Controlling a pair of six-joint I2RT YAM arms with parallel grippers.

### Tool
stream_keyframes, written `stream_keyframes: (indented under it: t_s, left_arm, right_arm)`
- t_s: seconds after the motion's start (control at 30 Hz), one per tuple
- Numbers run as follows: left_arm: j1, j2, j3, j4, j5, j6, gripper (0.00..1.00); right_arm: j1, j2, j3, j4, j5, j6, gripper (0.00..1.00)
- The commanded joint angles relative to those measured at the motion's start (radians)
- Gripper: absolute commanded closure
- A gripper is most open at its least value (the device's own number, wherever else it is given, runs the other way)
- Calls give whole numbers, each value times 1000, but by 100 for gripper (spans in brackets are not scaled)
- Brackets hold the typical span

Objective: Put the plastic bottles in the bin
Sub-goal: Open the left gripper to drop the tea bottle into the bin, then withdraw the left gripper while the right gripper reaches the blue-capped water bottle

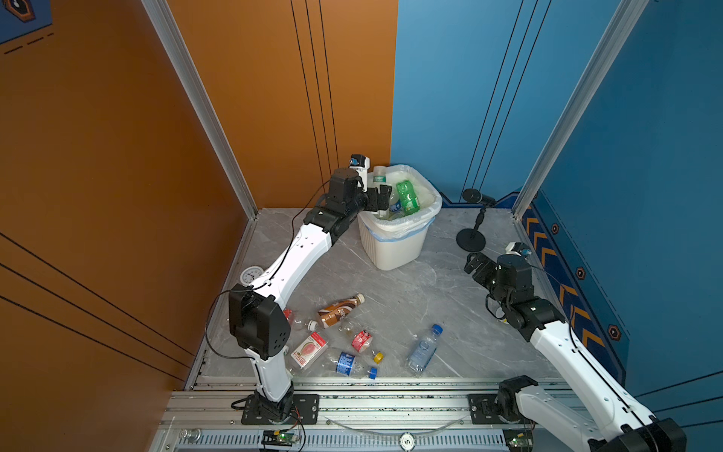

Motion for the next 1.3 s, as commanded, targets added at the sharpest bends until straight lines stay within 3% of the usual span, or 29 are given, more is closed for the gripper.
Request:
stream_keyframes:
  t_s: [0.0,0.2,0.37,0.53,0.67,1.0,1.27]
  left_arm:
    - [9,-73,-19,40,10,-28,2]
    - [19,-263,-193,118,-40,-25,2]
    - [28,-456,-493,150,-104,-65,2]
    - [65,-620,-813,135,-148,-155,2]
    - [108,-714,-956,122,-131,-215,2]
    - [178,-809,-1051,134,-70,-243,2]
    - [215,-827,-1076,130,-27,-254,2]
  right_arm:
    - [-6,-20,6,-44,-10,4,0]
    - [6,-27,3,-113,-70,59,0]
    - [70,-29,-5,-208,-74,112,0]
    - [209,-40,0,-348,-30,224,0]
    - [365,-25,13,-457,14,342,0]
    - [727,53,18,-621,80,677,0]
    - [870,171,2,-539,80,800,0]
